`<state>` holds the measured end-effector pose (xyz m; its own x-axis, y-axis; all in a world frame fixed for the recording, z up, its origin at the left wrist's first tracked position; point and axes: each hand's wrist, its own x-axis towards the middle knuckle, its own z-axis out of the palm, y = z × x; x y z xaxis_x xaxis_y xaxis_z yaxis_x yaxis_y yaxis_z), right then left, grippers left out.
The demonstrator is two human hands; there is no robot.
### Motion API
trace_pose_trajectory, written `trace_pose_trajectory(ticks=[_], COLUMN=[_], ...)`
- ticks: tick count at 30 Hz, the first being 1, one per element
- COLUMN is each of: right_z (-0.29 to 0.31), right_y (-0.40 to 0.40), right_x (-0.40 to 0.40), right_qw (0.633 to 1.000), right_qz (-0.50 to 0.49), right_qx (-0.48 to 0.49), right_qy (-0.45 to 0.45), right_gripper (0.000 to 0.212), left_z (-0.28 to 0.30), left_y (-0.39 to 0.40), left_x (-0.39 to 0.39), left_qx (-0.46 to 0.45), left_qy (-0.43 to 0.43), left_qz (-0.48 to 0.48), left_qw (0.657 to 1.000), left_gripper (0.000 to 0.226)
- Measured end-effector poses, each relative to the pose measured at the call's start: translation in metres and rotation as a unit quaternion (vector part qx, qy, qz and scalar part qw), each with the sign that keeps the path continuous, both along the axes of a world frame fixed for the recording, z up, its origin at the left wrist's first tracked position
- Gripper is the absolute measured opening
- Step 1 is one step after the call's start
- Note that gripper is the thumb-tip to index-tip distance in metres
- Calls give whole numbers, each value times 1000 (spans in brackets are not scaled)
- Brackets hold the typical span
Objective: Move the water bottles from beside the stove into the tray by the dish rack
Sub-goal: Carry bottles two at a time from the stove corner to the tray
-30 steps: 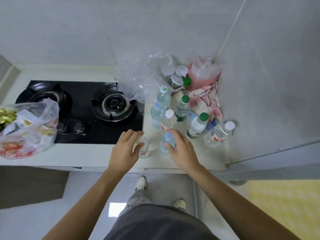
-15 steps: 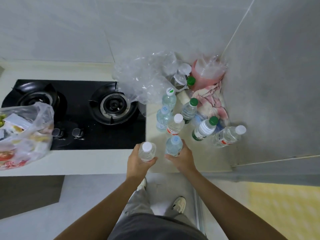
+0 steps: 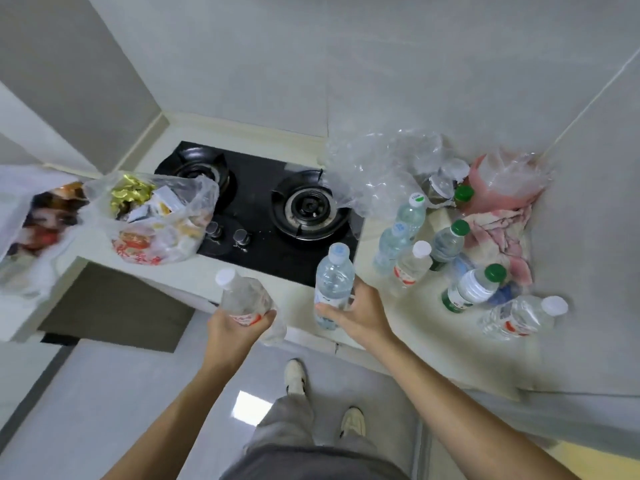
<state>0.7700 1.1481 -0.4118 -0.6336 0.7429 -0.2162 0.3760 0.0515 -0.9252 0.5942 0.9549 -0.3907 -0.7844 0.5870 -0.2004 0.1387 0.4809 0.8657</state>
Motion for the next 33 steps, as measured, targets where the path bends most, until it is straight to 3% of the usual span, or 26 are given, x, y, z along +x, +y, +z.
trace_pose_trajectory(ticks=[2,5,11,19,25,29,33], right_z=[17,42,70,89,111,120,122], right_y=[-21,-64,-171,-386,-560,-653,-752], right_x=[-30,-75,-165,-289,-367,-406,-446], right_qw=[998,990,957,891,845,814,783], right_qz=[52,135,285,453,532,576,615], right_qx=[-11,-19,-29,-3,-19,-39,-41], right_qy=[19,49,47,41,57,65,77], right_gripper=[49,48,48,42,47,42,52], left_z=[16,37,49,47,73,90,95], left_y=[-34,-90,-227,-457,-604,-683,-761], left_x=[-5,-13,-40,-73,-96,-109,-128], left_qx=[29,64,66,92,67,64,55], left_qy=[5,8,28,34,69,90,93], left_qz=[40,105,275,482,565,607,663], left_qw=[999,992,959,871,819,787,741], left_gripper=[42,66,77,81,62,65,72])
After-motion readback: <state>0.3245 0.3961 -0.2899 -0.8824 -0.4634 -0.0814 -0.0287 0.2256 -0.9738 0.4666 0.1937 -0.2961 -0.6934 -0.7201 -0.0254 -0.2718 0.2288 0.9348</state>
